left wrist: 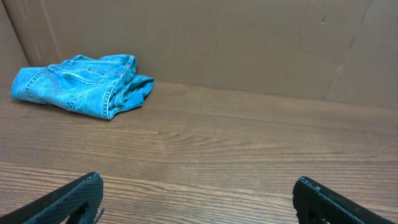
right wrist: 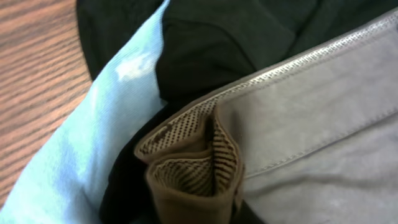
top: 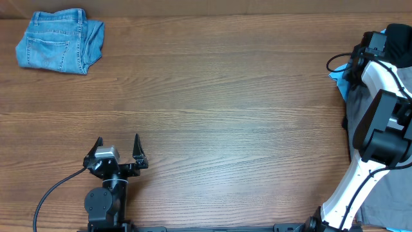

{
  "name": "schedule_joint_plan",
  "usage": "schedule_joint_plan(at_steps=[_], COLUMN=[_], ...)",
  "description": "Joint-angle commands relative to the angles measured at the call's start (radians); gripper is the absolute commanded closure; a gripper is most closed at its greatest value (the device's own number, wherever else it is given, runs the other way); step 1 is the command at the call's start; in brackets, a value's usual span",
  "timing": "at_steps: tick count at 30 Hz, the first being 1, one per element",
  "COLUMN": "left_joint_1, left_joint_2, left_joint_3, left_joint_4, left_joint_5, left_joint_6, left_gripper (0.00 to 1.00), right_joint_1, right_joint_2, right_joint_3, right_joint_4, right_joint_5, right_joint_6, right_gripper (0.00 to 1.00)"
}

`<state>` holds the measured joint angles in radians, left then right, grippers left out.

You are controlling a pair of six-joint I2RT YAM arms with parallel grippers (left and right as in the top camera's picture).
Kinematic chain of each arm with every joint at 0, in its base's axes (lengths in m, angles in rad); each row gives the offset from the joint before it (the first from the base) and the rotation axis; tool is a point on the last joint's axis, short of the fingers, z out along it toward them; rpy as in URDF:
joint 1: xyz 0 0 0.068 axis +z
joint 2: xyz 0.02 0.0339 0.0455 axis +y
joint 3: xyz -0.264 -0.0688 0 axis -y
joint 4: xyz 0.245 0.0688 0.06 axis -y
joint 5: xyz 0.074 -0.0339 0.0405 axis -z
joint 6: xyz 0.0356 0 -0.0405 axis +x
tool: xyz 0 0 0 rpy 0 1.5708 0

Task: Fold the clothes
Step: 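Grasp the grey shorts waistband with the right gripper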

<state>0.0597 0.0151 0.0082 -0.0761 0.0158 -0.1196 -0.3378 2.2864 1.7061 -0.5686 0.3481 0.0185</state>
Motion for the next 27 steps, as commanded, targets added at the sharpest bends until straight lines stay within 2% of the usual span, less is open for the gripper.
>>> schedule_joint_plan(at_steps=[1,4,6,9,10,11,12,14,17,20,22,25,27], left_joint_1=[0.005,0.005,0.005,0.005,0.005,0.005,0.005,0.005,0.005,0.005,0.005,0.005,0.005], left_joint_2=[-0.01,-0.01,-0.01,-0.01,-0.01,-0.01,-0.01,-0.01,-0.01,-0.01,-0.01,-0.01,-0.01], left_joint_3=[-0.003,-0.003,-0.003,-0.003,-0.003,-0.003,-0.003,-0.003,-0.003,-0.003,-0.003,-0.003,-0.003], left_joint_4=[-0.001,-0.001,-0.001,-0.001,-0.001,-0.001,-0.001,-0.001,-0.001,-0.001,-0.001,-0.001,-0.001], left_joint_5=[0.01,0.01,0.01,0.01,0.01,0.01,0.01,0.01,0.01,0.01,0.01,0.01,0.01], left_joint_6=[0.019,0.019,0.019,0.019,0.019,0.019,0.019,0.019,0.019,0.019,0.019,0.019,0.019], left_gripper=[0.0,0.0,0.0,0.0,0.0,0.0,0.0,0.0,0.0,0.0,0.0,0.0,0.0], right_joint_1=[-0.005,-0.005,-0.005,-0.004,-0.004,-0.004,-0.004,-0.004,-0.004,-0.004,-0.004,-0.004,-0.004], right_joint_2=[0.018,0.017,0.012,0.006,0.005,0.004,0.004,0.004,0.003,0.001,-0.001,-0.001,-0.001], right_joint_3=[0.016,0.019,0.023,0.032,0.034,0.037,0.037,0.037,0.037,0.037,0.039,0.042,0.044], right_joint_4=[0.003,0.001,-0.006,-0.012,-0.013,-0.013,-0.015,-0.018,-0.016,-0.017,-0.017,-0.016,-0.016], right_joint_5=[-0.025,-0.025,-0.025,-0.026,-0.025,-0.025,-0.025,-0.025,-0.025,-0.025,-0.025,-0.025,-0.025], right_joint_6=[0.001,0.001,0.004,0.005,0.005,0.008,0.008,0.01,0.012,0.012,0.012,0.012,0.012], right_gripper=[0.89,0.89,0.8,0.78,0.79,0.87,0.92,0.95,0.94,0.84,0.83,0.96,0.96])
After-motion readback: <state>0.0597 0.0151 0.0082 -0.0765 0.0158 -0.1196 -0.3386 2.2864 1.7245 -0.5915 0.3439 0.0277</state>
